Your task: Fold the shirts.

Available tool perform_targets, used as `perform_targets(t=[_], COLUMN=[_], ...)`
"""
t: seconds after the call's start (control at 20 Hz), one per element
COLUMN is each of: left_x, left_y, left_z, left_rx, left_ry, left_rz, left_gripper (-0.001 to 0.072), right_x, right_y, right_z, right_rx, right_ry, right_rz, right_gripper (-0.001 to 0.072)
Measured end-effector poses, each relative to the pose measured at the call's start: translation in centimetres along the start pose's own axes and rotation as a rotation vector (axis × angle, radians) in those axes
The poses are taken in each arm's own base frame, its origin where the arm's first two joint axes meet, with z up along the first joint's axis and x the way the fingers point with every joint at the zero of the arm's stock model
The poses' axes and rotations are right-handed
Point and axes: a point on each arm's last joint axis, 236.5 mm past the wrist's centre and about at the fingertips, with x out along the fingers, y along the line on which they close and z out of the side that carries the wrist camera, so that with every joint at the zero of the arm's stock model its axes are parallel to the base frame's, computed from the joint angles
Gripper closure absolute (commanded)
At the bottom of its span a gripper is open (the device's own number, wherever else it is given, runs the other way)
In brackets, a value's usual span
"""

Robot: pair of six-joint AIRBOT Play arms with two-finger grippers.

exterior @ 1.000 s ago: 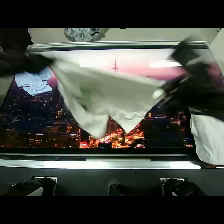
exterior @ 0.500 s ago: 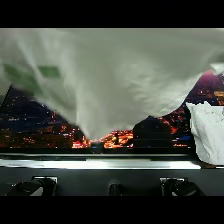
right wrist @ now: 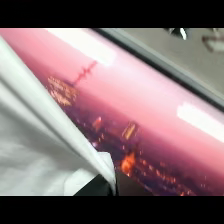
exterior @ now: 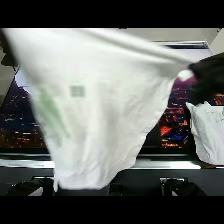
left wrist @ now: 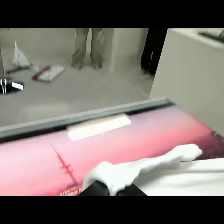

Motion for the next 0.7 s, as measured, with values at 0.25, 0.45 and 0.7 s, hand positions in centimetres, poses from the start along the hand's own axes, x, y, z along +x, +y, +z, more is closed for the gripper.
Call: perform_targets(t=[0.25,0.45,0.7], left_x=[13.0,19.9,21.4], left_y=[5.0,5.2,4.0], left_z=[-14.9,-26.5,-33.9], left_rx=[-0.145,-0.241,-0.329], left_ry=[0.384,0.637,0.841], left_rz=[0.008,-0.033,-0.085], left_gripper=[0.0663,0.0663,0.0071], right_x=[15.1,22.9,27.1], right_y=[-1.4,2.3,6.4], right_z=[-9.2,-15.5,-17.8], right_rx=[0.133,0.274,0.341], right_ry=[0.367,0.542,0.594], right_rz=[0.05,0.227,0.362], right_gripper=[0.0669,0.0669,0.0108])
